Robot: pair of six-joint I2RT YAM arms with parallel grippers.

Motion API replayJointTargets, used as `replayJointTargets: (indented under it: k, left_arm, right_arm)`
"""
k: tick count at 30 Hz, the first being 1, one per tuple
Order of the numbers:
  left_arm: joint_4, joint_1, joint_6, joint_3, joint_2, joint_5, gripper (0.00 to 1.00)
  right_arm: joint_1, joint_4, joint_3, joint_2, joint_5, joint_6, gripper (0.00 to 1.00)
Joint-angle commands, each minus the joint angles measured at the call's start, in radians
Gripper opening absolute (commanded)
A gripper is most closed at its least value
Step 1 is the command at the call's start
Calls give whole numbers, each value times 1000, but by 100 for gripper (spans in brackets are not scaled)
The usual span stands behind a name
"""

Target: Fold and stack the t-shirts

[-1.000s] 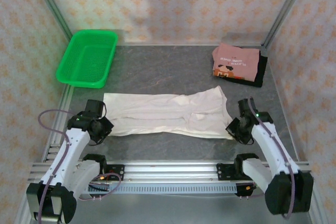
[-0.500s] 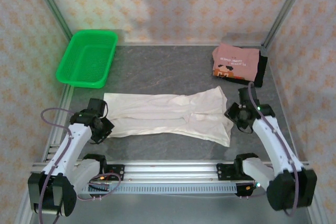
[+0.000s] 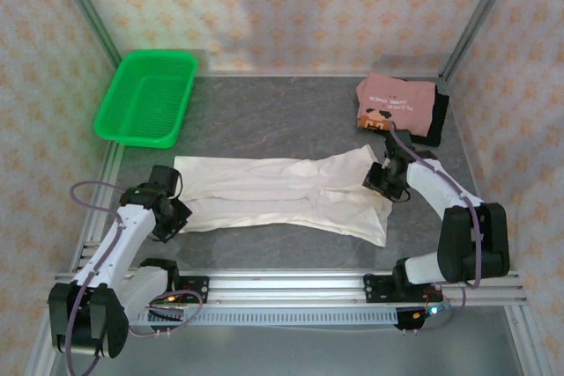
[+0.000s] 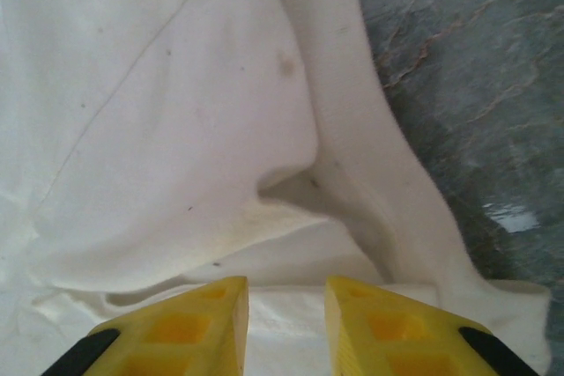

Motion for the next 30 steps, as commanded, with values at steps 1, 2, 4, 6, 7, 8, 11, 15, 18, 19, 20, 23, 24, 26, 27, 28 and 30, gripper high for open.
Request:
replayJointTargets:
  k: [1, 2, 4, 6, 7, 8, 11, 15, 18, 19, 20, 23, 24, 26, 27, 28, 30]
  left_arm:
    - [0, -6, -11, -12, 5, -49, 0]
    - [0, -7, -11, -12, 1, -49, 0]
    - [-1, -6, -12, -12, 2, -50, 0]
    - [0, -6, -11, -12, 4, -49, 0]
    - [-1, -6, -12, -12, 5, -50, 0]
    - [0, -7, -11, -12, 5, -49, 0]
    - [-1, -6, -11, -12, 4, -48, 0]
    - [0, -6, -10, -13, 6, -49, 0]
    - [-1, -6, -8, -11, 4, -49, 0]
    - [-2, -6, -8, -11, 3, -50, 0]
    - [-2, -6, -8, -11, 2, -50, 0]
    - [-1, -7, -8, -11, -1, -50, 0]
    - [-1, -5, -8, -11, -2, -49, 0]
    - [-1, -7, -9, -11, -2, -49, 0]
    - [-1, -7, -8, -11, -2, -49, 0]
    - [0, -7, -8, -11, -2, -49, 0]
    - [0, -6, -7, -11, -3, -48, 0]
  right_arm:
    - [-22, -19, -17, -46, 59, -4, 29]
    - [-25, -34, -19, -53, 67, -6, 29]
    - [-29, -46, -32, -62, 74, -15, 29]
    - [-34, -45, -56, -73, 78, -15, 29]
    - [-38, -39, -70, -78, 81, -15, 29]
    - [-43, -31, -84, -81, 80, -14, 29]
    - [-53, -5, -110, -75, 70, -16, 28]
    - [-54, 37, -120, -49, 60, -15, 28]
    - [-54, 62, -120, -34, 41, -7, 26]
    - [-55, 65, -119, -32, 44, -3, 25]
    - [-54, 65, -121, -29, 47, -4, 24]
    - [-56, 63, -126, -33, 49, -9, 17]
    - [-56, 63, -128, -35, 48, -9, 14]
    - [-56, 64, -133, -41, 46, -7, 7]
    - [-56, 62, -132, -47, 44, -4, 5]
    - [-56, 59, -129, -57, 43, -1, 2]
    - [-56, 55, -126, -80, 42, 4, 0]
